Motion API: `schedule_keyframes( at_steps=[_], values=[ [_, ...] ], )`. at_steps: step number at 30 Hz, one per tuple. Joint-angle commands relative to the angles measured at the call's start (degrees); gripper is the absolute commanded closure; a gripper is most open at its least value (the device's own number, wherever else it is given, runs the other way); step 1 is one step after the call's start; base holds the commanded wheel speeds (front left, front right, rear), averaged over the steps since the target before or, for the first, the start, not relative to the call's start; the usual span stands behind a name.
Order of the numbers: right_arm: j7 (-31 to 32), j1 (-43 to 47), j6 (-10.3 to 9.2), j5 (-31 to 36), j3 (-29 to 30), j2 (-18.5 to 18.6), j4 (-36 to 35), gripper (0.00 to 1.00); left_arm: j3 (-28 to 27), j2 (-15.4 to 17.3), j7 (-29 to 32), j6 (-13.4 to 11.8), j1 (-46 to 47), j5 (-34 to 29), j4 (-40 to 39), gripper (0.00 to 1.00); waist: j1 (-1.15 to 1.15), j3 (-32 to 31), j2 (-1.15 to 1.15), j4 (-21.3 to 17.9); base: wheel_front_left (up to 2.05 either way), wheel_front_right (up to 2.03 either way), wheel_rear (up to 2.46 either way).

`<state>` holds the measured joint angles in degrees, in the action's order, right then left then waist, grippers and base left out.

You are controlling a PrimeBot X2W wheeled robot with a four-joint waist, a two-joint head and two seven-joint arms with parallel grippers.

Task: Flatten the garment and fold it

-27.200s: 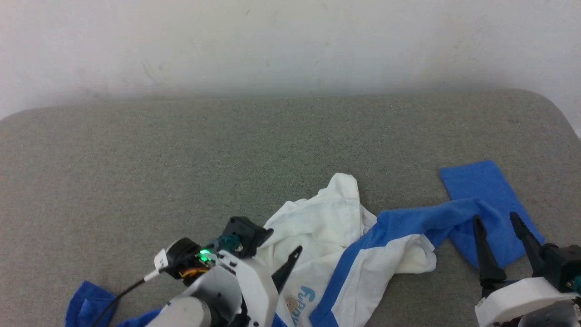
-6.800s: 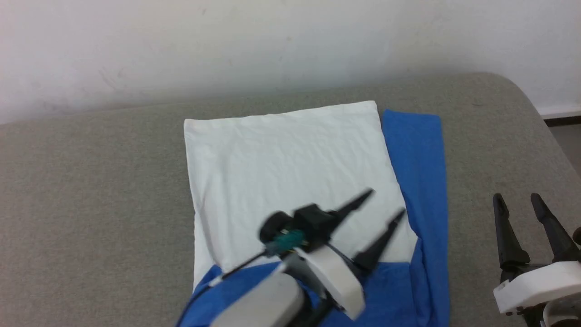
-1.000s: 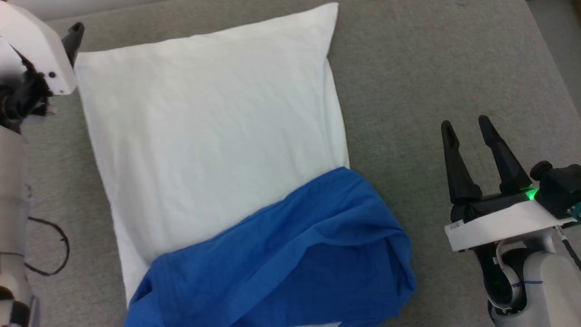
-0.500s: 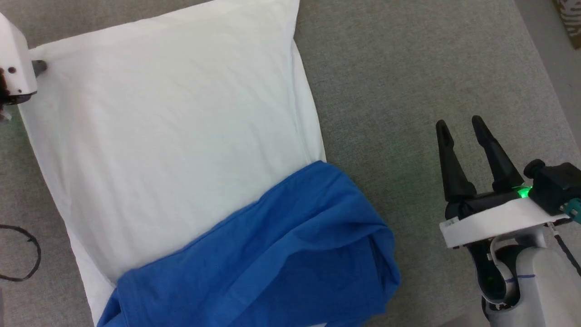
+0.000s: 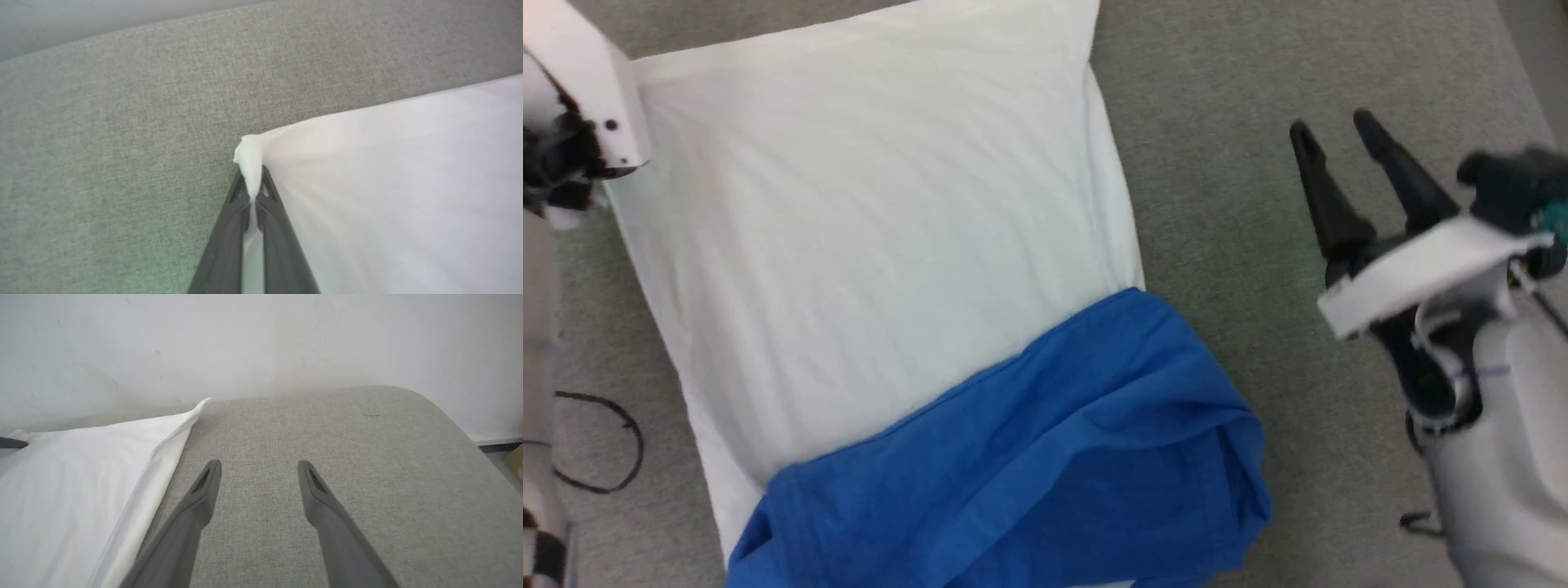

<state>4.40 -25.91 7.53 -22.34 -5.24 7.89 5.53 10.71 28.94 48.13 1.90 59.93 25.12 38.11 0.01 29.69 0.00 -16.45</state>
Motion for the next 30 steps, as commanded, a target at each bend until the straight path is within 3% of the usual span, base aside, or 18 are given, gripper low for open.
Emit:
schedule_keyframes(
  at_steps=[1, 14, 23, 27, 28, 29, 30],
  values=[
    [0.8, -2.3, -0.04, -1.0, -0.2, 0.7, 1.1, 0.00, 0.5, -0.8, 0.0, 0.1, -2.1, -0.1, 0.8, 1.00, -0.01, -0.4, 0.00, 2.2, 0.00, 0.00, 0.00],
    [17.7, -35.2, -0.04, -9.8, -9.1, 8.0, 29.1, 0.00, 5.8, -6.8, -7.4, 4.3, 6.5, 0.1, -5.8, 1.00, -0.01, 5.6, 0.00, 13.4, 0.00, 0.00, 0.00],
    [23.2, -44.4, -0.04, -13.4, -16.2, 8.7, 41.0, 0.00, 8.5, -9.3, -10.9, 5.2, 9.2, 1.4, -6.6, 1.00, -0.01, 7.9, 0.00, 17.0, 0.00, 0.00, 0.00],
    [29.3, -45.1, -0.04, -14.6, -18.5, 8.8, 47.3, 0.00, 9.3, -9.7, -12.1, 5.3, 9.4, 2.2, -6.3, 1.00, -0.01, 8.0, 0.00, 17.5, 0.00, 0.00, 0.00],
    [30.9, -45.3, -0.04, -14.7, -19.1, 8.7, 48.5, 0.09, 9.5, -9.6, -12.3, 5.4, 9.4, 2.4, -6.2, 1.00, -0.01, 7.9, 0.00, 17.6, 0.00, 0.00, 0.00],
    [32.1, -45.4, -0.04, -15.0, -19.5, 8.6, 49.4, 0.67, 9.7, -9.7, -12.5, 5.4, 9.4, 2.6, -6.1, 1.00, -0.01, 7.9, 0.00, 17.7, 0.00, 0.00, 0.00],
    [33.7, -45.5, -0.04, -15.4, -19.8, 8.4, 50.3, 1.00, 9.8, -9.7, -12.7, 5.4, 9.4, 2.9, -6.0, 1.00, -0.01, 7.9, 0.00, 17.8, 0.00, 0.00, 0.00]
  ],
)
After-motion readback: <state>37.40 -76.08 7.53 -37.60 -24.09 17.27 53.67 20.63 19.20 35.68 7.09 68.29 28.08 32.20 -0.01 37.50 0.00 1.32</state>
